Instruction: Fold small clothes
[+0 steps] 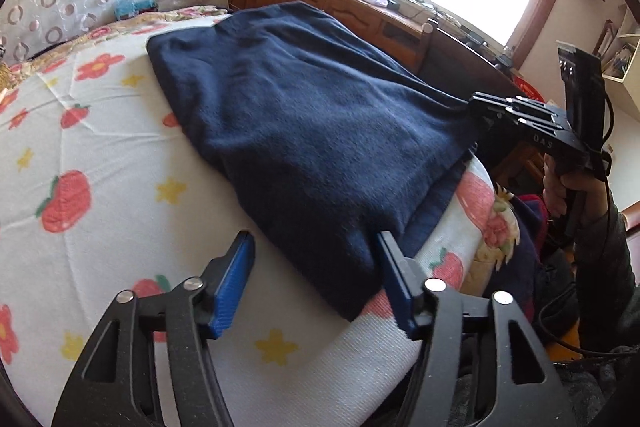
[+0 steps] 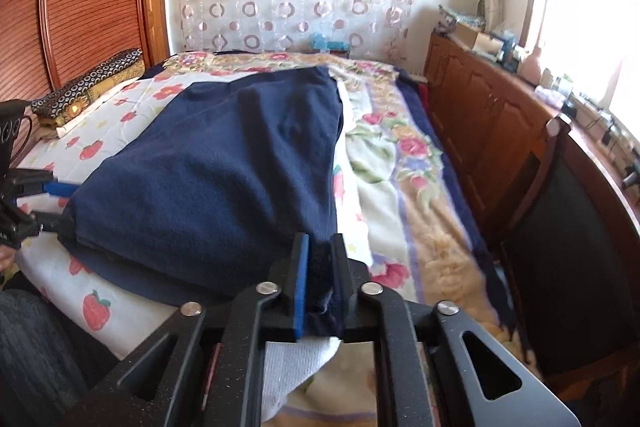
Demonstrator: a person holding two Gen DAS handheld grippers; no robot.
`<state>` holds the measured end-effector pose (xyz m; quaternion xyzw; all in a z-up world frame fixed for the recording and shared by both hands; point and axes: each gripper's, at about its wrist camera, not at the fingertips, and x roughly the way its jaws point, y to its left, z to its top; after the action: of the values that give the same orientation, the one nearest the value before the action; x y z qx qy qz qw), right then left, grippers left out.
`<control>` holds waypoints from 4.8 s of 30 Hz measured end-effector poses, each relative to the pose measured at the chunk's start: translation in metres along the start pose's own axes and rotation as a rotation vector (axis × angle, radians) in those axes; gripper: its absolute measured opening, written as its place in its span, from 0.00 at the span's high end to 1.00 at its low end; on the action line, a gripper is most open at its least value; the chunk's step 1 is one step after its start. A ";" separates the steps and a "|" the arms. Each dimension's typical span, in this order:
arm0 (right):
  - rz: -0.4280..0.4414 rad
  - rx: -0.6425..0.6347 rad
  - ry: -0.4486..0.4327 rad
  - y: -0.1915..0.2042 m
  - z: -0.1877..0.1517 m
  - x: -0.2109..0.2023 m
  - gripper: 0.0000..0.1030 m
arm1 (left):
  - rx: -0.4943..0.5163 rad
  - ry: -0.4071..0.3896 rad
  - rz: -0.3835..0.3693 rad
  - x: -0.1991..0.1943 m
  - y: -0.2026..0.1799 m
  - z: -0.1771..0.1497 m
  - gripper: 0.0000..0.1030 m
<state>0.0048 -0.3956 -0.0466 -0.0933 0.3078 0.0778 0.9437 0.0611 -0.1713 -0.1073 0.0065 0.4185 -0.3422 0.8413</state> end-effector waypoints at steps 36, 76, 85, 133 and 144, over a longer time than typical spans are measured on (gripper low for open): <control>0.033 -0.256 0.059 0.061 -0.023 0.025 0.30 | 0.035 -0.174 0.004 -0.051 -0.009 0.058 0.91; 0.090 -0.141 0.022 0.038 0.167 0.159 0.90 | -0.119 -0.211 0.078 -0.017 0.123 0.152 0.23; 0.000 -0.037 -0.021 0.012 0.204 0.172 0.61 | -0.140 -0.070 0.145 0.039 0.154 0.154 0.23; 0.245 0.035 -0.029 -0.020 0.166 0.147 0.81 | -0.090 -0.238 0.030 0.001 0.135 0.186 0.91; 0.291 -0.115 -0.233 0.048 0.209 0.096 0.82 | -0.087 -0.460 0.165 -0.133 0.152 0.154 0.91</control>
<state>0.1901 -0.2934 0.0553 -0.0919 0.2017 0.2409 0.9449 0.2015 -0.0249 0.0450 -0.0737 0.2284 -0.2463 0.9390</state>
